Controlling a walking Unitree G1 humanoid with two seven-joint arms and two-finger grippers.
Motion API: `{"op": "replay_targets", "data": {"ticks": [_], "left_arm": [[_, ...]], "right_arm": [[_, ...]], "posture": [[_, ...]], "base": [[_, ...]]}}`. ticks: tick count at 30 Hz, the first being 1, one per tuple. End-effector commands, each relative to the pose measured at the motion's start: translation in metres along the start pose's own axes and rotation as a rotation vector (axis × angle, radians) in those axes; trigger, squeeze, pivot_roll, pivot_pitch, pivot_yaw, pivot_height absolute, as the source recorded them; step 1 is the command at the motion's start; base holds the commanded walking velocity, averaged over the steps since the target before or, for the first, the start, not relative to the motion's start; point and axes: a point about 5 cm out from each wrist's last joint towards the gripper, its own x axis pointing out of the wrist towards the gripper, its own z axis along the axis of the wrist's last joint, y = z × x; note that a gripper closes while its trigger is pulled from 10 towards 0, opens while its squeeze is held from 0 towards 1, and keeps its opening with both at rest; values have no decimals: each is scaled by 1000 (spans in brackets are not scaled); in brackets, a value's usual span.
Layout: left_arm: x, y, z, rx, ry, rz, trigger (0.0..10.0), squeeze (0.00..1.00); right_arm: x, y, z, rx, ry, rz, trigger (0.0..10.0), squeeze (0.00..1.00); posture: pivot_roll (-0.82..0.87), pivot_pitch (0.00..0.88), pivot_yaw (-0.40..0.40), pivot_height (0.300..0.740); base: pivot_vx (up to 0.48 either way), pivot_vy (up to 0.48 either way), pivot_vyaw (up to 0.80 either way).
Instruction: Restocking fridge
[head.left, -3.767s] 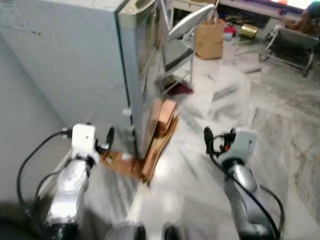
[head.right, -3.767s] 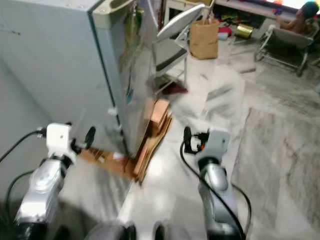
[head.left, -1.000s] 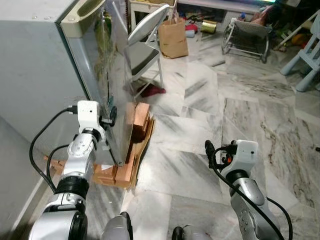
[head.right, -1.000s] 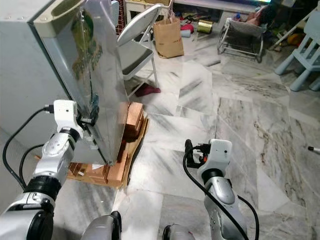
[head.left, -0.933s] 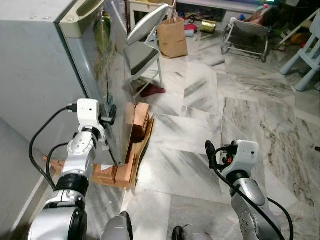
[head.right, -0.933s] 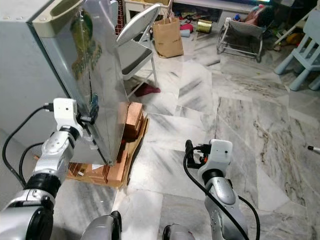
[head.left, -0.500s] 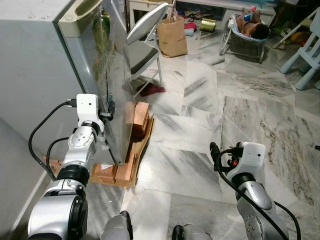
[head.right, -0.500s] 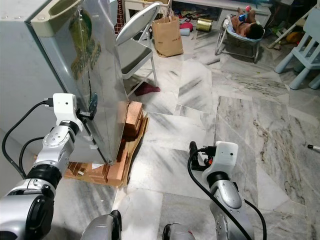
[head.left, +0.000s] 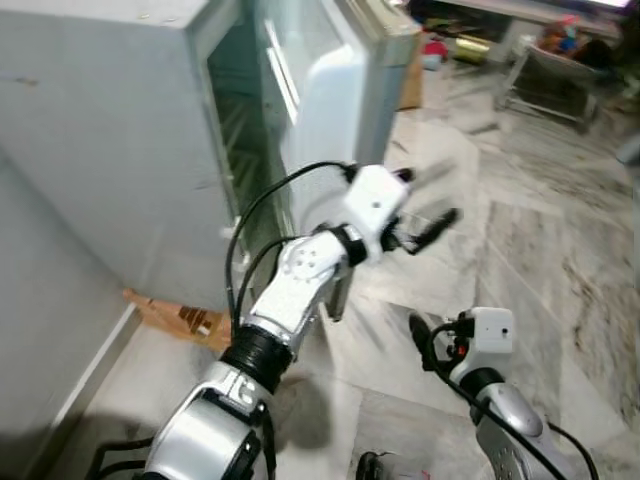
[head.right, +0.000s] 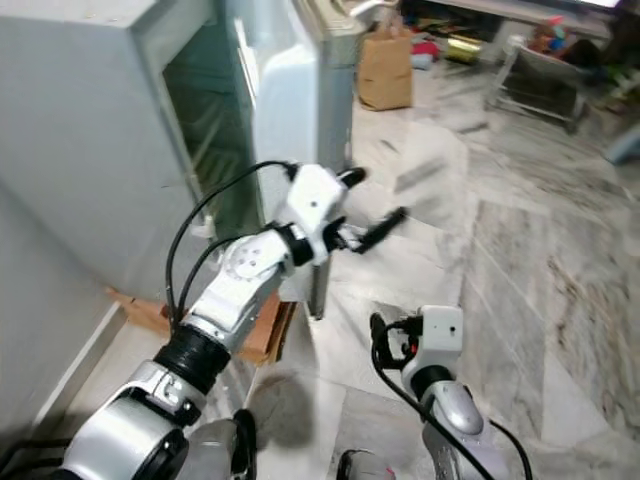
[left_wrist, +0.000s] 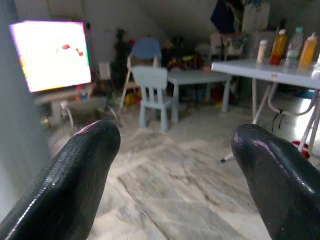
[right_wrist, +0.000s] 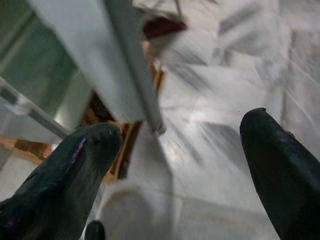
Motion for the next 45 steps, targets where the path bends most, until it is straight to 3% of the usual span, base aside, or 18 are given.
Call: {"op": "replay_targets", "data": {"ticks": [1,4,8,12,15,18,20,21,22,25,29,45], "left_arm": [[12,-5,6,-34,-32,12,10000,0],[-1,18,6,-20,-10,88,10000,0],[-32,48,-2,10,48,220,10000,0],[-86,74,-21,50,139,394,10000,0],[-108,80,-20,74,148,489,10000,0],[-141,79,-11,101,167,557,10000,0],[-149,78,-11,101,176,571,10000,0],[-167,76,-14,96,199,605,10000,0],[-167,76,-14,96,199,605,10000,0],[-188,70,-27,78,259,679,10000,0],[-191,67,-25,57,273,729,10000,0],[-187,50,-36,14,306,719,10000,0]], "right_arm": [[-1,0,1,1,0,9,10000,0],[1,1,1,7,-4,17,10000,0],[4,2,2,7,-19,23,10000,0],[11,11,20,14,-99,49,10000,0],[12,13,28,8,-131,56,10000,0],[14,16,42,-7,-177,73,10000,0],[15,17,43,-9,-180,74,10000,0],[18,19,45,-12,-182,74,10000,0],[18,19,45,-12,-182,74,10000,0],[23,24,46,-9,-188,77,10000,0],[23,30,48,-32,-197,101,10000,0],[25,31,43,-24,-191,81,10000,0]], "posture": [[-51,106,-5,740],[-39,103,-1,740],[-23,101,0,740],[-14,107,4,740],[-2,123,7,740],[34,146,5,740],[40,157,3,740],[40,158,-2,740],[40,158,-2,740],[37,149,-16,740],[40,140,-30,740],[28,106,-29,740]], "base": [[0,0,0],[0,0,0],[0,0,0],[0,0,0],[0,0,0],[0,0,0],[0,0,0],[266,0,0],[266,0,0],[350,0,-448],[442,0,-506],[448,0,-504]]}}
